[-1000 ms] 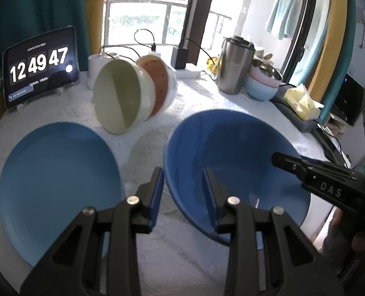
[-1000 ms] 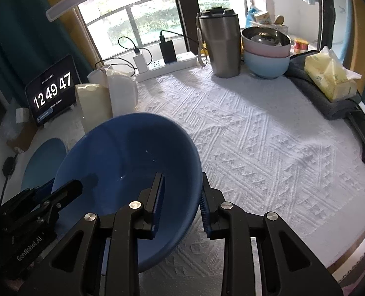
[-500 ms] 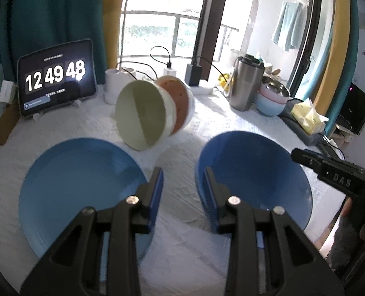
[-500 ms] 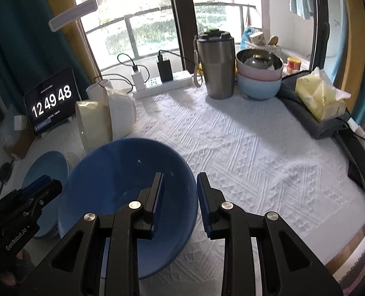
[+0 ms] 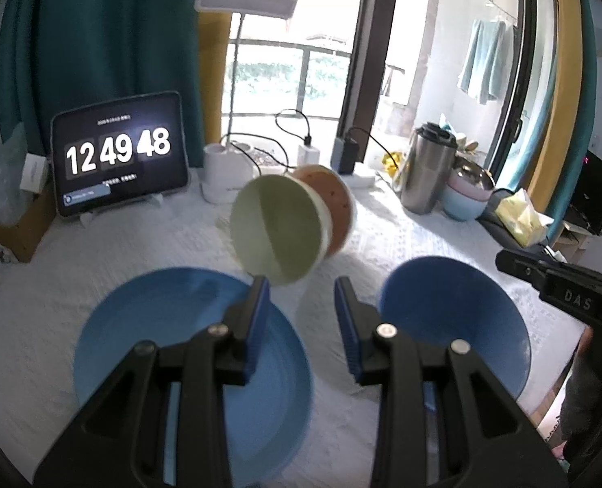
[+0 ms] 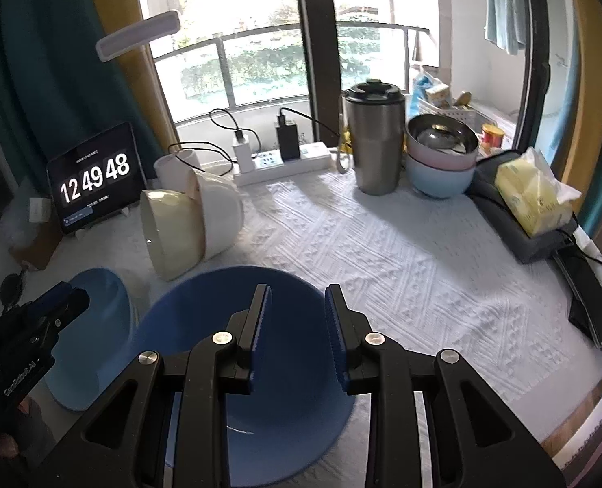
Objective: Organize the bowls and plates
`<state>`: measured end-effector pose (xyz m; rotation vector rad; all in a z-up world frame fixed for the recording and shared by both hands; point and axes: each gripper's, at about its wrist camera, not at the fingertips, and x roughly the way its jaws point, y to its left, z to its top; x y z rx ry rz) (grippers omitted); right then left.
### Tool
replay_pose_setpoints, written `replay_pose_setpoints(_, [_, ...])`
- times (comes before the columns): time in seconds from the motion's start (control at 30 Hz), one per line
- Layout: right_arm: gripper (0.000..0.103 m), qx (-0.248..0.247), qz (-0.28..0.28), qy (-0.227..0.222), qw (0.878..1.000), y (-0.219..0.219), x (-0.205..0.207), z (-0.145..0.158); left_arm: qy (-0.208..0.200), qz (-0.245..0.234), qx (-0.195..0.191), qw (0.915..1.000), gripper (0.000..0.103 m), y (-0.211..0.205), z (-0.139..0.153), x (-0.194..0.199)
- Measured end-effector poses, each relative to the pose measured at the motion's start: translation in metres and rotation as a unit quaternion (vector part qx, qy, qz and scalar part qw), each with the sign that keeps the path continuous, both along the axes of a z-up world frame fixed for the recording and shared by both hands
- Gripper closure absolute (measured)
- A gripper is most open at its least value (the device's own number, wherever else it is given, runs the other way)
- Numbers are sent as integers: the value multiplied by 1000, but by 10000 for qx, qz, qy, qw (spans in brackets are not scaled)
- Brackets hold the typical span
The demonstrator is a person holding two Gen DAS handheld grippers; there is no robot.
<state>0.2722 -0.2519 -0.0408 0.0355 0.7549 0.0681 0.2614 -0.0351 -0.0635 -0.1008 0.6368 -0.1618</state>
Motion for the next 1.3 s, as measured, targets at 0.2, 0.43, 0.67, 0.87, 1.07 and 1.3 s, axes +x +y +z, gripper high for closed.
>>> replay_pose_setpoints(0.2, [74,-51,165,-44,9998,19,7,6,-78,113,-13,9999,68,19,4,4])
replay_pose_setpoints(0.43, [74,-87,349,-20,9994,43,18,8,-123,240,-35,9996,68,39,5,10])
replay_pose_setpoints(0.67, [74,-50,467,9,9989,62,27,4,-116,285,108,9995,68,55,4,18])
replay_pose_setpoints(0.87, [74,-11,578,65,9983,80,38,0,-92,327,231,9992,68,68,2,30])
replay_pose_setpoints(1.07, [74,61,664,149,9977,99,49,-7,-124,365,380,9985,68,84,4,43])
replay_pose_setpoints(1.3, [74,83,784,223,9966,121,67,-12,-239,408,468,9978,68,98,7,60])
